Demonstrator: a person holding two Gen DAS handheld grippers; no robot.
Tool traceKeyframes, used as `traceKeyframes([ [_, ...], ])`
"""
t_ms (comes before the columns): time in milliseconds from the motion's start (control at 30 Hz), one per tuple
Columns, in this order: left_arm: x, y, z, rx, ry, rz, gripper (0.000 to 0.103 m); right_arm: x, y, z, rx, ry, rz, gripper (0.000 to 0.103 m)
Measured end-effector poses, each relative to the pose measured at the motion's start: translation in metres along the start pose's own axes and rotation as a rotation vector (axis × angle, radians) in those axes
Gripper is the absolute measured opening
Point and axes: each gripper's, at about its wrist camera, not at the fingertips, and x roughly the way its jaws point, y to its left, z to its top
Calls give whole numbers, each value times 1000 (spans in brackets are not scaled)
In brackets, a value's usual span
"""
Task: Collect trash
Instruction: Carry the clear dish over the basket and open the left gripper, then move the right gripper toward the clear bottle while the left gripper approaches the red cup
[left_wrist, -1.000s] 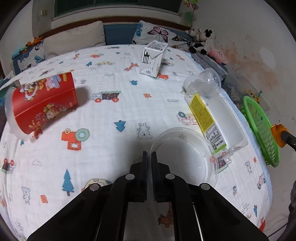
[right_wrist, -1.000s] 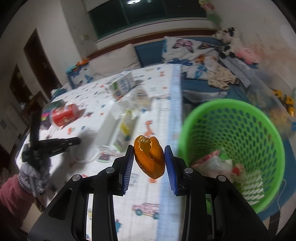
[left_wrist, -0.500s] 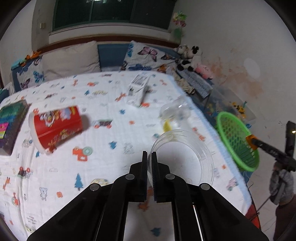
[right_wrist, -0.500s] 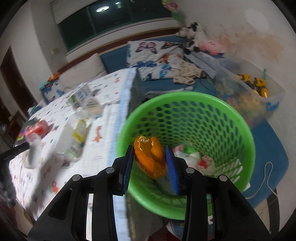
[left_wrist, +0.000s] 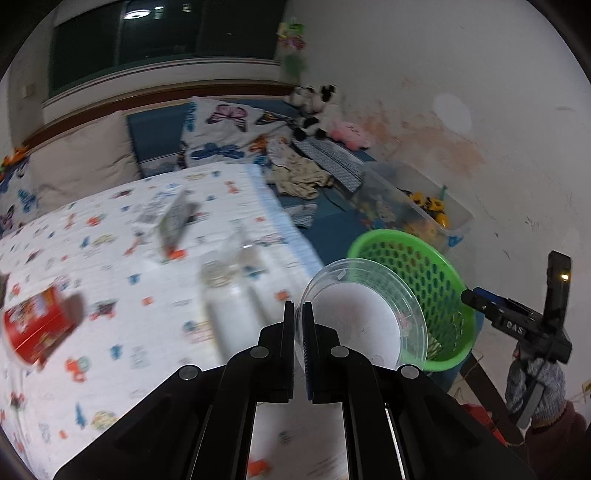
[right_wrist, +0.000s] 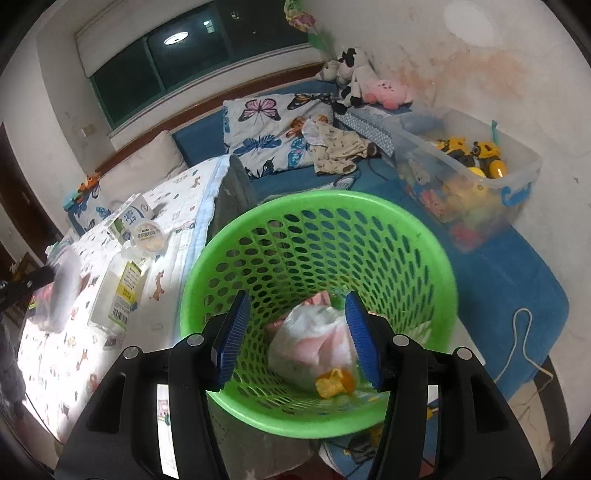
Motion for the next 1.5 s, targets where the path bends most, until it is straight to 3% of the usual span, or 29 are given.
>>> traceKeyframes([
  [333,61,-72,18,102,76,-12,5,-26,-14,-11,2,-47,-3,63],
  [767,122,-113,8,125,197,-34,5,-26,-28,-28,47,-38,10,65],
  [833,126,-116,4,125,207,-37,10,-26,-30,-29,52,-36,8,65],
  [1133,106,-106,1,108,180,-52,20,-31,-22,-31,45,-38,18,65],
  [1233,87,-92,0,93,145,-29,31,-32,-11,-29,23,-41,33,65],
  [1500,35,-34,-10,32,77,72,36,-26,34,-19,-52,-40,85,69],
])
